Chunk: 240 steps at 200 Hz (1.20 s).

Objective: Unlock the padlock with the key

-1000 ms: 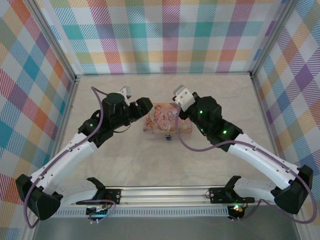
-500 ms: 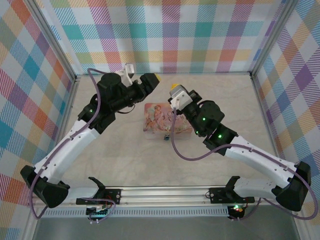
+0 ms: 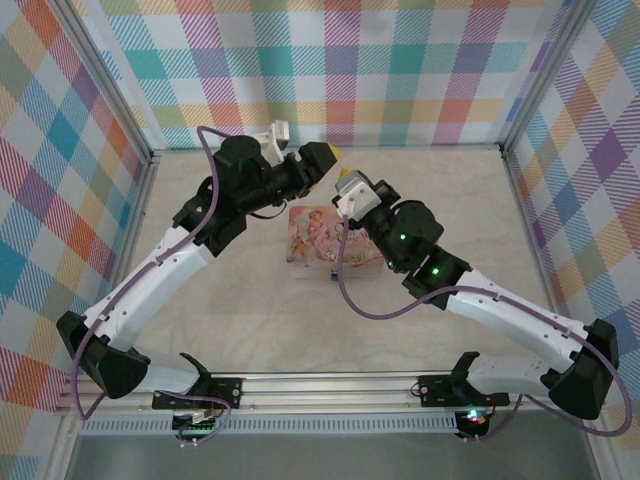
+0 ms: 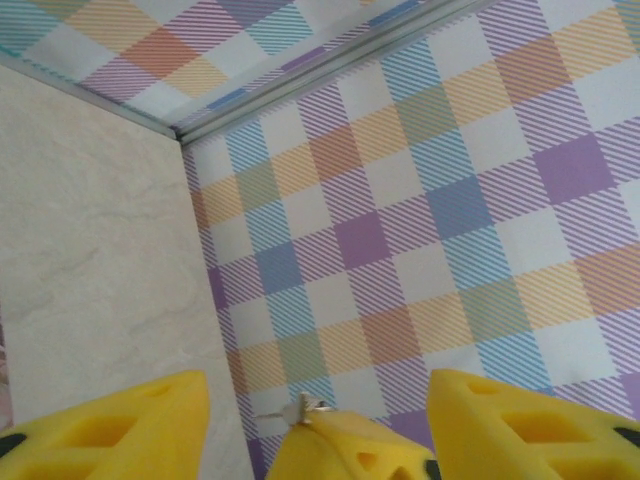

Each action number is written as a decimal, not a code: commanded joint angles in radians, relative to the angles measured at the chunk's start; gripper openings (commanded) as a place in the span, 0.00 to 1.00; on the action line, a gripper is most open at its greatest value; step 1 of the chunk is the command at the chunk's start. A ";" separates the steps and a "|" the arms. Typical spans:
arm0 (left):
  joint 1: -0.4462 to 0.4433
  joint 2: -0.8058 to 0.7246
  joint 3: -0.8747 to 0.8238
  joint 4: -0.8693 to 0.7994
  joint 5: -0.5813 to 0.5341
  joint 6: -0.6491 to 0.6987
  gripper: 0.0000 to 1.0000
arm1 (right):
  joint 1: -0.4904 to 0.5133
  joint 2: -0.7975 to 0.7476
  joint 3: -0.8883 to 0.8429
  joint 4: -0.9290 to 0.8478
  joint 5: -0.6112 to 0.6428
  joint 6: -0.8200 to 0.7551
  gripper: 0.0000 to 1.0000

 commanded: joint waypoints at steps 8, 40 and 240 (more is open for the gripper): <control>-0.012 0.019 0.039 0.004 0.021 -0.002 0.51 | 0.009 0.006 0.014 0.034 0.016 -0.014 0.00; -0.017 0.037 0.042 -0.002 0.027 -0.002 0.46 | 0.009 0.013 0.016 0.033 0.017 -0.017 0.00; 0.018 -0.016 -0.069 -0.143 -0.125 0.177 0.00 | -0.056 -0.105 -0.049 -0.260 0.007 0.326 0.53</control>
